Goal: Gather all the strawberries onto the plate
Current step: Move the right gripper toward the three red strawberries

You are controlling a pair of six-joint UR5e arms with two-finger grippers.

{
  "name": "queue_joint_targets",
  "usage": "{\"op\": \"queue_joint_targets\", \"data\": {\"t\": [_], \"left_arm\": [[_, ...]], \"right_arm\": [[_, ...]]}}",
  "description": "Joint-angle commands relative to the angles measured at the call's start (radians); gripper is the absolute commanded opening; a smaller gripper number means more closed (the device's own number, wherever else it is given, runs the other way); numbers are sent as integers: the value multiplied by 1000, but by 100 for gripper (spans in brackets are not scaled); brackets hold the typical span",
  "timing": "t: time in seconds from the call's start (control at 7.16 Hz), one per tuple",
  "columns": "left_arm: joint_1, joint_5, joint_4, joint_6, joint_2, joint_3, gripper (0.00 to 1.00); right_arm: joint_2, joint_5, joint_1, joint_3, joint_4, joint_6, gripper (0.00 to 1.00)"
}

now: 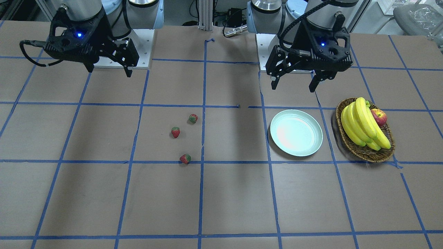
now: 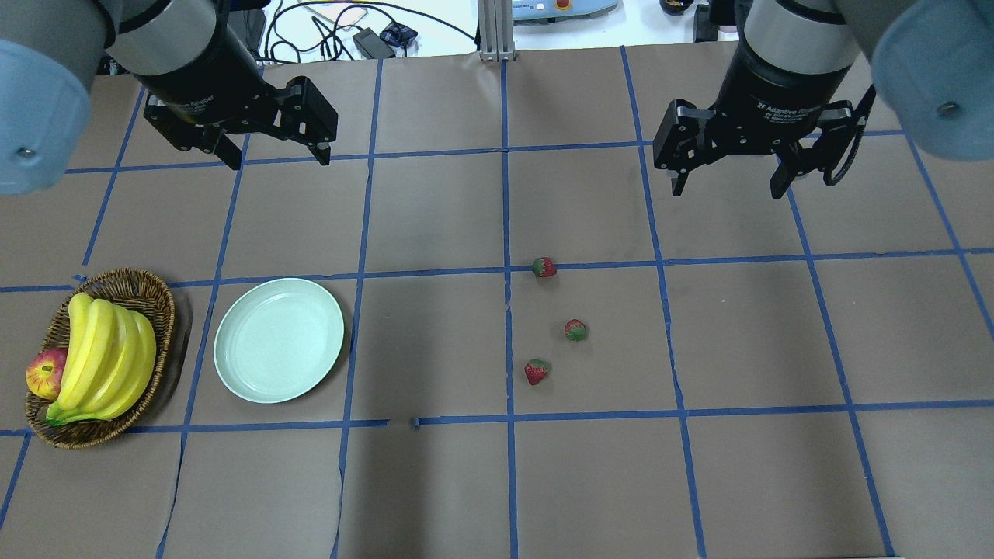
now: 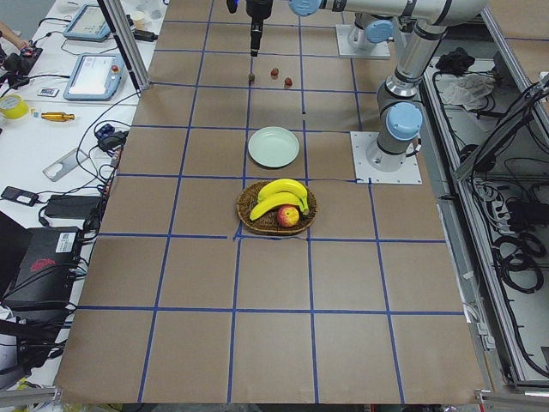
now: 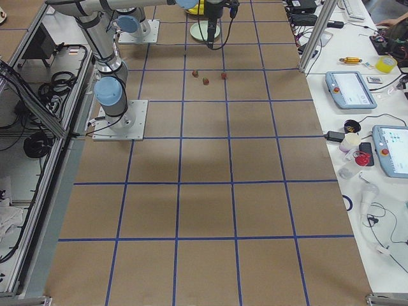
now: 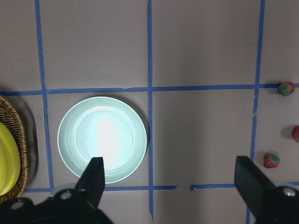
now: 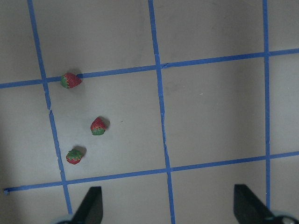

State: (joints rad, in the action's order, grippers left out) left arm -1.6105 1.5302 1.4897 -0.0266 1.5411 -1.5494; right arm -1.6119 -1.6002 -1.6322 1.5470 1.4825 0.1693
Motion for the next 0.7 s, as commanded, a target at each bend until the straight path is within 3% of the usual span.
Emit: {"op": "queue_joint_targets", "data": {"t": [0.0,0.56], "left_arm": [[0,42,35,-1,-16,-6,100],[0,44,40,-1,-19,-8,100]], "right_arm": [[0,-1,0,2,-5,3,100],[1,11,-2,12,-8,6,100]]}}
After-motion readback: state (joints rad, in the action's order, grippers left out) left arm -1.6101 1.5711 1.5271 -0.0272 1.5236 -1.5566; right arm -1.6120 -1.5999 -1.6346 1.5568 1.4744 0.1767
